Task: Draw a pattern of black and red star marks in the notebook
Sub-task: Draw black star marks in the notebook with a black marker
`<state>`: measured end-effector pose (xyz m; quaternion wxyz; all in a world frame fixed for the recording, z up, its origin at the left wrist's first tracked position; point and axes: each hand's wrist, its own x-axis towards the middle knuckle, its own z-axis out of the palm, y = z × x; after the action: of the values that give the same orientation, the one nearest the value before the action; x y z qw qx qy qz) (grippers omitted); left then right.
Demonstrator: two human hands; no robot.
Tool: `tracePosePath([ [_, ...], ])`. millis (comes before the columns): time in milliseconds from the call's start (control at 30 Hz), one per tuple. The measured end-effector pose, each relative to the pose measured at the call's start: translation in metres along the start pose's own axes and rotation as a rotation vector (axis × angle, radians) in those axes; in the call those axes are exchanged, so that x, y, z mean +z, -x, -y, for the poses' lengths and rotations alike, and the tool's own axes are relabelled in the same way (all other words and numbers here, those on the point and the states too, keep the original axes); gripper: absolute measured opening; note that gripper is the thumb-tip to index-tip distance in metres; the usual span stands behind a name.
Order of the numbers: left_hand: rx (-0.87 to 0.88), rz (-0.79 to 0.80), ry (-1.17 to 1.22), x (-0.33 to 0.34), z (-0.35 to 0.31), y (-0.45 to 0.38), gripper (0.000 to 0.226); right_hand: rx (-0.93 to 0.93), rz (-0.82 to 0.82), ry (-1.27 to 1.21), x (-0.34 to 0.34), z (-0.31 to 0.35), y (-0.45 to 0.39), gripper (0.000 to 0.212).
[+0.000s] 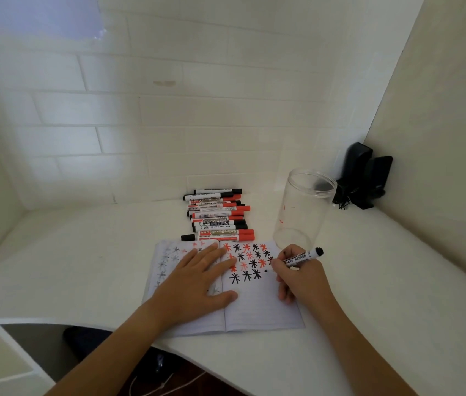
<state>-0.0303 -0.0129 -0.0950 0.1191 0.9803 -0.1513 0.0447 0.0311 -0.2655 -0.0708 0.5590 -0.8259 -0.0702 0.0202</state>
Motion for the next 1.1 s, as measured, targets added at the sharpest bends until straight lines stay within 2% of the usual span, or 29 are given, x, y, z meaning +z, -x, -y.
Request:
tracePosePath([
  [500, -0.011, 0.01, 0.013, -0.0019, -0.0017, -0.0002, 0.075, -0.006, 0.015, 0.043, 0.0005, -0.0007, -0.0002, 0.018],
  [800, -0.015, 0.009, 0.011, -0.0012, -0.0009, -0.0002, 0.076, 0.011, -0.057, 0.084, -0.0012, 0.0001, -0.0007, 0.017],
  [1100, -0.011, 0.001, 0.013, 0.0003, 0.0002, -0.0008, 0.076, -0.015, -0.042, 0.074, 0.0024, -0.0008, -0.0014, 0.02],
])
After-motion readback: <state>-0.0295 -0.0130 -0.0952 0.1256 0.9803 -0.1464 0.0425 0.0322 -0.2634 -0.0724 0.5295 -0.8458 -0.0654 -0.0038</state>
